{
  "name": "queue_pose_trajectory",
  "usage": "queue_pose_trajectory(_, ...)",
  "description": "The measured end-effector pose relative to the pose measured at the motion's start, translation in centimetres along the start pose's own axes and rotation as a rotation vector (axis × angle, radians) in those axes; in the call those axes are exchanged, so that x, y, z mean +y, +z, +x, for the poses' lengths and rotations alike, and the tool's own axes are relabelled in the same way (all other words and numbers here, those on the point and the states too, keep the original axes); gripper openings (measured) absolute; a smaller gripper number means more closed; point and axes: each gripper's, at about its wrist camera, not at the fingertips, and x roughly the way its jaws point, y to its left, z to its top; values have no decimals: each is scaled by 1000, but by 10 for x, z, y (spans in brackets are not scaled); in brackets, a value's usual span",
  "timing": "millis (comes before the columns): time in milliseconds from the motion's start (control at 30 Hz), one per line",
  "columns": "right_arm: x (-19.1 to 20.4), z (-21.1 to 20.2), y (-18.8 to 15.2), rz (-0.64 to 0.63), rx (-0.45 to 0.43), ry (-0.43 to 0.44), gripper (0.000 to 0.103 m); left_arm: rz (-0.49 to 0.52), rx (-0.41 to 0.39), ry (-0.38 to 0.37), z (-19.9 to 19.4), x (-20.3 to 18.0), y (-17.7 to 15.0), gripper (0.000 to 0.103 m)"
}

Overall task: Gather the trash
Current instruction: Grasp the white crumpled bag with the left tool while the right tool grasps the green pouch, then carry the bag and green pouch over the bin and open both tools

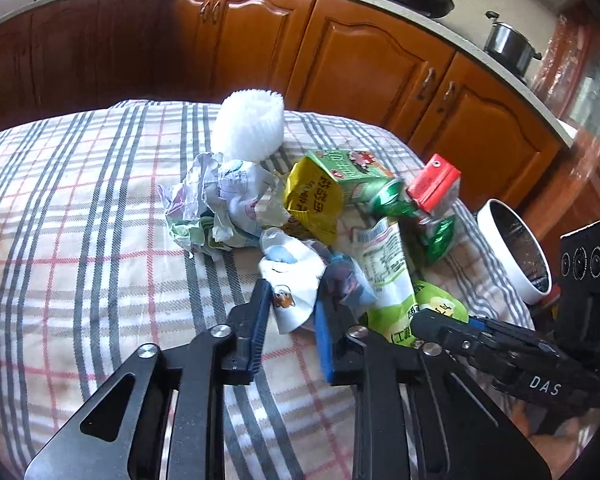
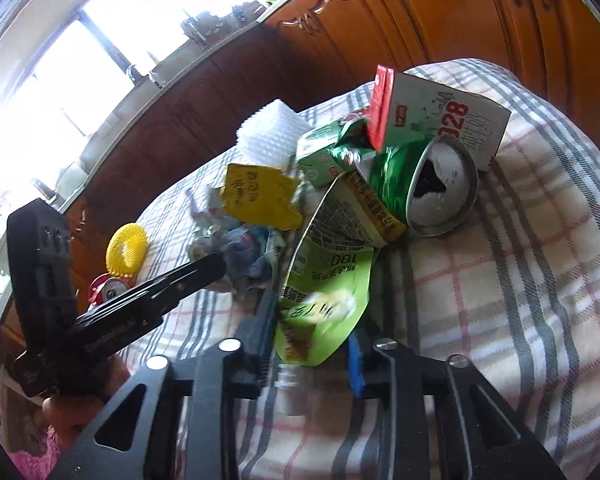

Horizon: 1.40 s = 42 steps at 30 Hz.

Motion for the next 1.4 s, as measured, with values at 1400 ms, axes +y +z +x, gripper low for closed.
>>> queue_pose_trajectory(1400, -118, -186, -24, 122, -292, -251, 26, 273, -2, -297, 3, -204, 5, 18)
